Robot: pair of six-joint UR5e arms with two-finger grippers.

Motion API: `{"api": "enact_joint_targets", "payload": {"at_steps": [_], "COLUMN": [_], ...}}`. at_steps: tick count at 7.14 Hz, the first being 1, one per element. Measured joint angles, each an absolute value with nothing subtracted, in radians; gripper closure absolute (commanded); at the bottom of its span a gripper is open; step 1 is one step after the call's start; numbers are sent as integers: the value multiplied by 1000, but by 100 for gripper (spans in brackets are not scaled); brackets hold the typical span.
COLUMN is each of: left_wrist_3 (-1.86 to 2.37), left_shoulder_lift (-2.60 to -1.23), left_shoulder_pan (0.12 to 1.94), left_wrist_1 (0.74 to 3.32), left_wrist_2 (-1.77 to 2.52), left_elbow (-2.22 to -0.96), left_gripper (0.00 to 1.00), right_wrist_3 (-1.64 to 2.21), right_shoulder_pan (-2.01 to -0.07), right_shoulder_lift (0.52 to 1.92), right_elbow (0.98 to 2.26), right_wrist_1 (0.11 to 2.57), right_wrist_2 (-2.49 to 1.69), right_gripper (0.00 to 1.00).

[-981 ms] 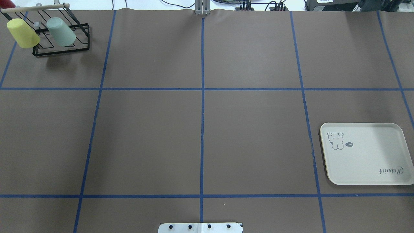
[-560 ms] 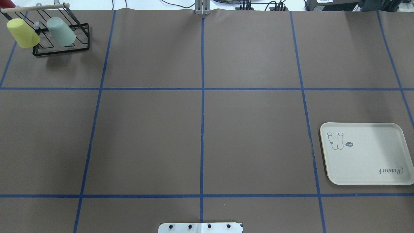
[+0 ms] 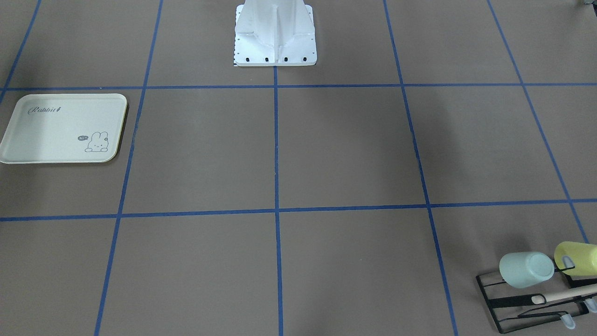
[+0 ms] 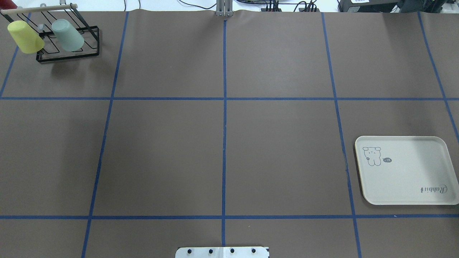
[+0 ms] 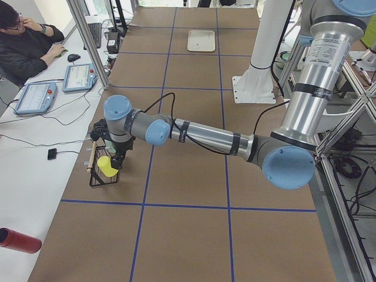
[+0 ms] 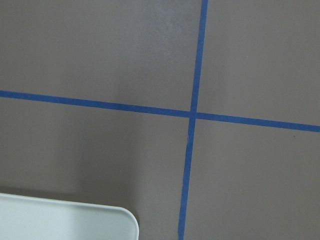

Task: Left arm grabs green cup and hands to right arm on tray

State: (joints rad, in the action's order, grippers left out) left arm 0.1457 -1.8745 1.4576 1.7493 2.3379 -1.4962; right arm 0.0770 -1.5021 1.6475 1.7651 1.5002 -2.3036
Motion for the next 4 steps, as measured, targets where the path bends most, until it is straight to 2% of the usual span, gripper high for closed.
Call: {"api": "enact_joint_targets", "payload": {"at_steps": [2, 4], "left_wrist_3": [286, 325], "left_shoulder_lift": [-1966, -2106], "left_shoulder_pan": [1392, 1352], "left_wrist_1": [1775, 1780], "left_wrist_2": [2337, 2336], "left_elbow": [-1443, -1274], "left_gripper": [0, 0], "right_wrist_3": [77, 77], "right_shoulder_pan": [-1498, -1495], "right_shoulder_lift": [1648, 1648], "right_elbow": [1762, 1758], "right_wrist_1": [1499, 1498], "right_wrist_2": [-2303, -2303], "right_gripper": [0, 0]}}
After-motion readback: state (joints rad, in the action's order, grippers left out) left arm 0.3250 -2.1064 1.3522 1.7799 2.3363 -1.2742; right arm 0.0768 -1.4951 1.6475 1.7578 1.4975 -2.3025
